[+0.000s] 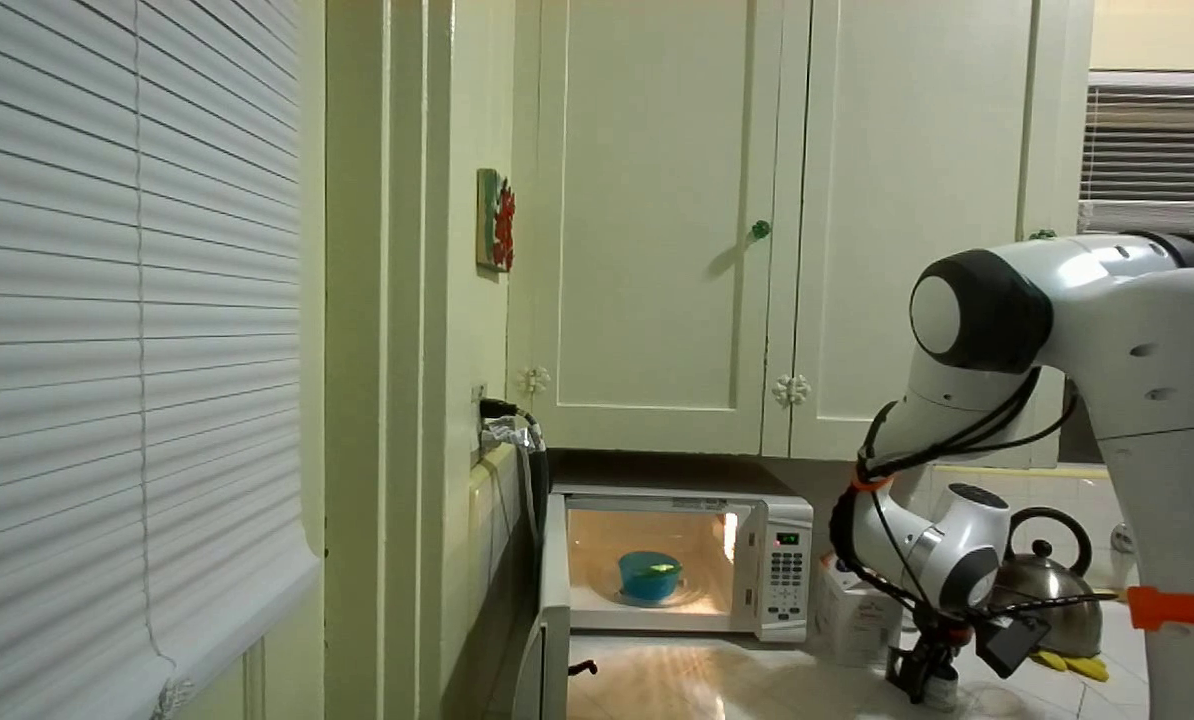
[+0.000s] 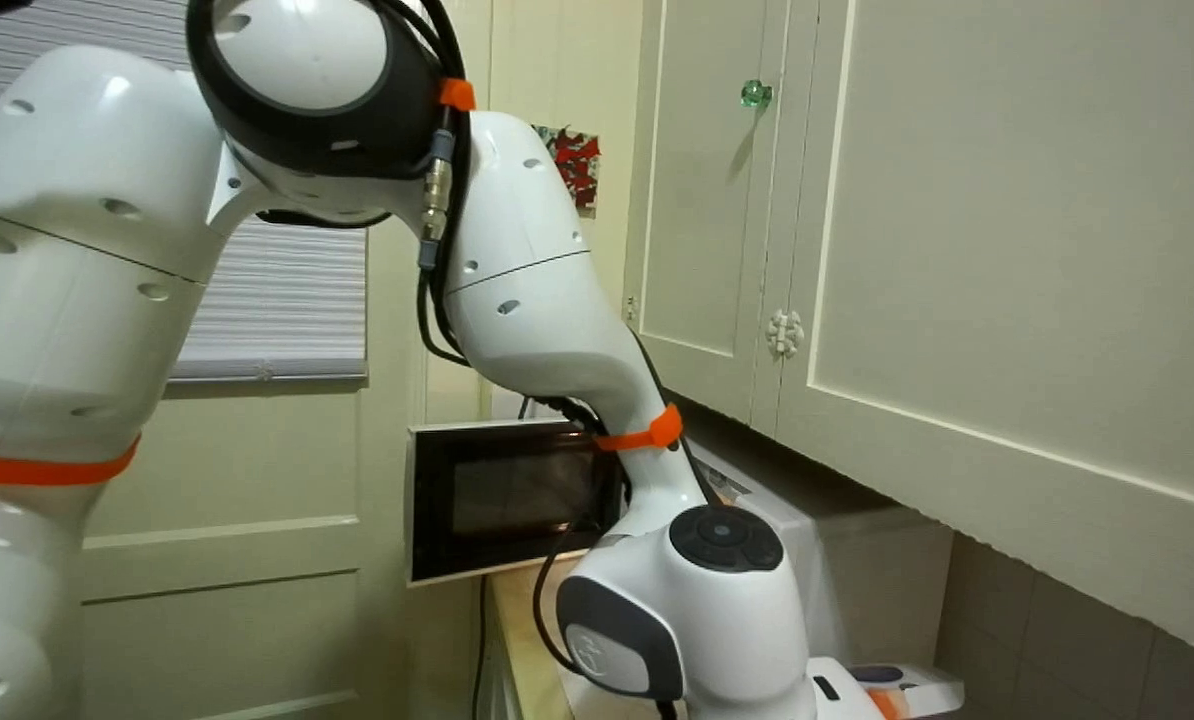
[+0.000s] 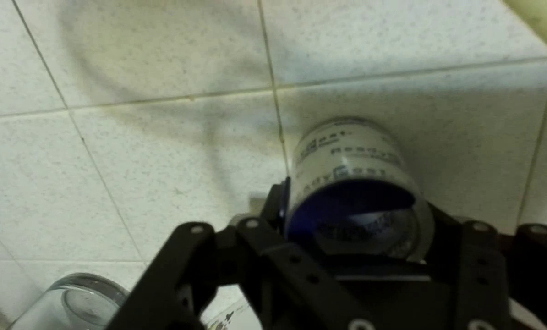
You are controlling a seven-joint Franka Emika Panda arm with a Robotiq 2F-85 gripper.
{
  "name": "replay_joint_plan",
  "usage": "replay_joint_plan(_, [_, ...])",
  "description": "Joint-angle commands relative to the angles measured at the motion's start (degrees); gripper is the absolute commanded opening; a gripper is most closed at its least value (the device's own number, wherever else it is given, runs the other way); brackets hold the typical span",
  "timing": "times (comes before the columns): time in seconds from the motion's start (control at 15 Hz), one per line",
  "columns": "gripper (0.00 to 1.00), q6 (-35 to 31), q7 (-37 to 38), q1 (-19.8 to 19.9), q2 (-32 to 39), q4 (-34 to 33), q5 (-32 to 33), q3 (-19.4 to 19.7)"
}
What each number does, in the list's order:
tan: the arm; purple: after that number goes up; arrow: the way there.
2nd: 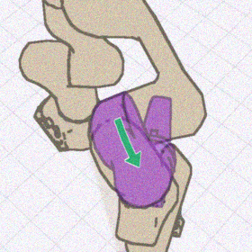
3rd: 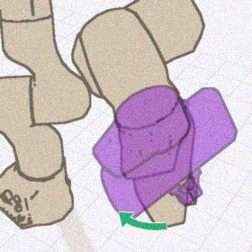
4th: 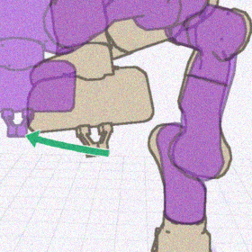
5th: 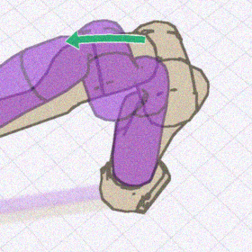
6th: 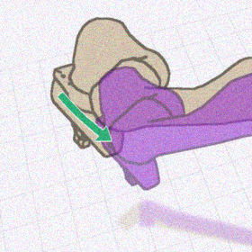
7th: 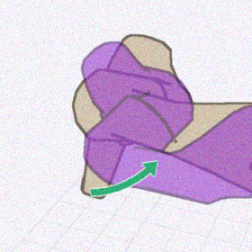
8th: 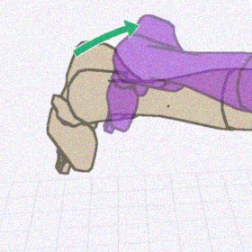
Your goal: Move the white and blue object to the right
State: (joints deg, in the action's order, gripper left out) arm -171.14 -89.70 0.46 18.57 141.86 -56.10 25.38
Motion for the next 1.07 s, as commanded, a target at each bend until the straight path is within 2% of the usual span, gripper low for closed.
replay_joint_plan(0.0, [0.35, 0.43, 0.02, 0.56, 0.51, 0.78, 1.84, 1.98])
replay_joint_plan(0.13, [0.35, 2.22, 2.57, -0.1, 0.42, 1.72, 5.3, 5.67])
replay_joint_plan(0.2, [0.35, 5.94, 3.4, -0.4, -0.59, 2.9, 9.09, 8.52])
replay_joint_plan(0.33, [0.35, 8.08, 4.77, -0.33, -0.07, 2.6, 13.83, 12.9])
replay_joint_plan(0.4, [0.35, 7.0, 10.12, 7.55, -1.34, 2.54, 21.01, 7.82])
replay_joint_plan(0.47, [0.35, 8.83, 7.13, 2.39, 1.19, 0.73, 16.1, 14.25])
replay_joint_plan(0.53, [0.35, 8.33, 8.46, 4.74, 1.86, -0.22, 15.64, 13.2])
replay_joint_plan(0.67, [0.35, 7.51, 8.85, 6.93, 3.45, -2.26, 12.91, 13.43])
replay_joint_plan(1.0, [0.35, 5.55, 10.17, 12.8, 8.29, -9.26, 3.54, 9.18])
